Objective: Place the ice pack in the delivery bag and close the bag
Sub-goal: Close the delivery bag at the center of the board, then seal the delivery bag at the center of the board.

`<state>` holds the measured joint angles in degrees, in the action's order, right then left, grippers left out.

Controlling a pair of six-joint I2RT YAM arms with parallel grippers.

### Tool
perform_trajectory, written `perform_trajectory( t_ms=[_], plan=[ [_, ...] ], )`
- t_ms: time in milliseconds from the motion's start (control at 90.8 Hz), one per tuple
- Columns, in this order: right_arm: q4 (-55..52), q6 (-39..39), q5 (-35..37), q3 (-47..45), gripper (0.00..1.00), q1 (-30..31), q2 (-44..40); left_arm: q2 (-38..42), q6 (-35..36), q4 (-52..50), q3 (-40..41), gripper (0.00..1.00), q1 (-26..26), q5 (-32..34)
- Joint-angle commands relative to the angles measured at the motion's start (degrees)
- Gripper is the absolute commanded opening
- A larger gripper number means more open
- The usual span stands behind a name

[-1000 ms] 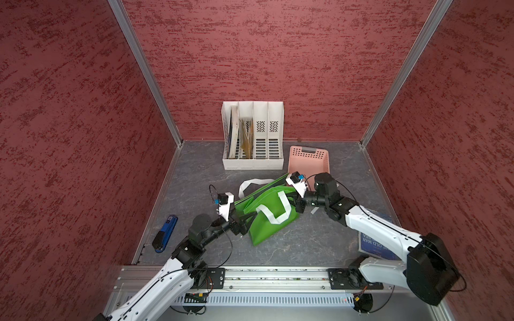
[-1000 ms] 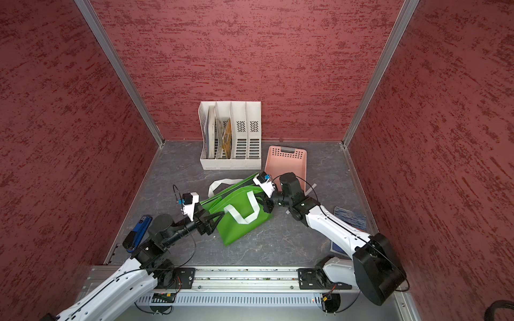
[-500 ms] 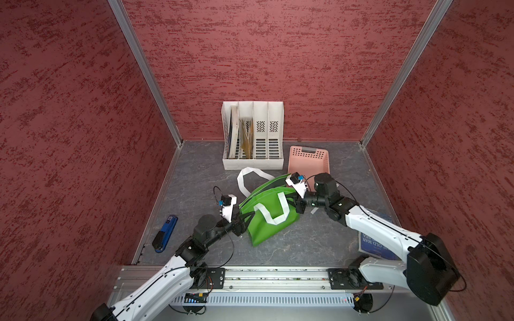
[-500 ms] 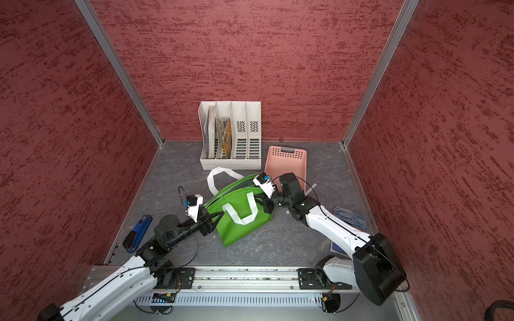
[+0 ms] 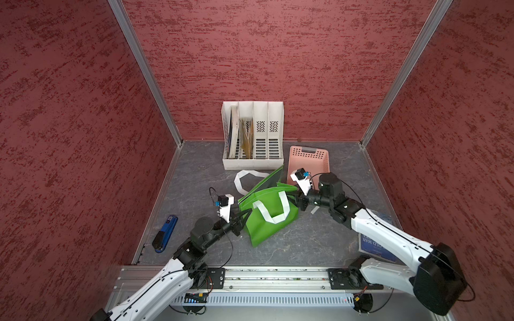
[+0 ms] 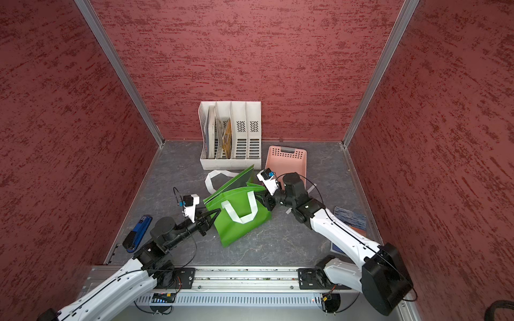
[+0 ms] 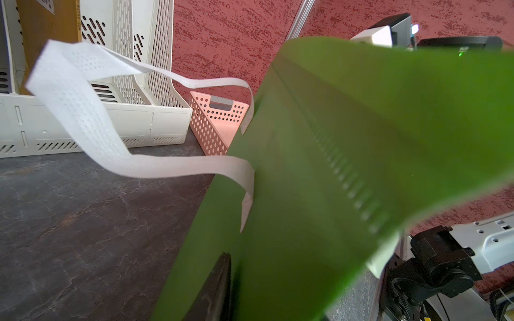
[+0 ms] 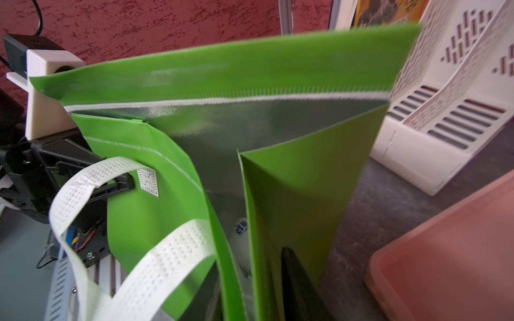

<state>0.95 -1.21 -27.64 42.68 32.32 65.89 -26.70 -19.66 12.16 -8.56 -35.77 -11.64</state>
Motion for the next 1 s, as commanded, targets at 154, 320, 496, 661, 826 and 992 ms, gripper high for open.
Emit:
perform_trajectory(
  t_ms=[154, 320, 496, 661, 826, 992],
  plan=[
    [-7.59, 9.30, 16.15, 4.91, 0.50, 0.01, -6.58, -1.77, -0.01, 2.26, 0.28, 0.17, -0.32, 0.05],
    [-21.34, 25.16, 18.31, 13.09, 0.64, 1.08, -12.16, -1.90, -1.38, 2.64, 0.30, 0.07, -0.85, 1.20],
    [-38.68, 40.48, 22.95, 26.26, 0.67, 3.97, -11.34, -2.04, -1.69, 2.13, -0.20, 0.01, -2.72, 3.70],
    [-39.07, 52.61, 21.77, 31.41, 0.70, 13.25, -2.49, -2.95, -1.14, 3.61, -0.66, 0.00, -5.60, 6.26],
    [-33.16, 62.32, 26.35, 29.68, 0.86, 20.45, 1.23, -3.36, 0.19, 3.44, -1.03, 0.00, -8.30, 8.04],
    [-28.64, 70.88, 30.20, 25.12, 0.93, 24.27, 2.02, -3.54, 1.42, 2.99, -1.12, 0.00, -9.69, 8.61]
  ],
)
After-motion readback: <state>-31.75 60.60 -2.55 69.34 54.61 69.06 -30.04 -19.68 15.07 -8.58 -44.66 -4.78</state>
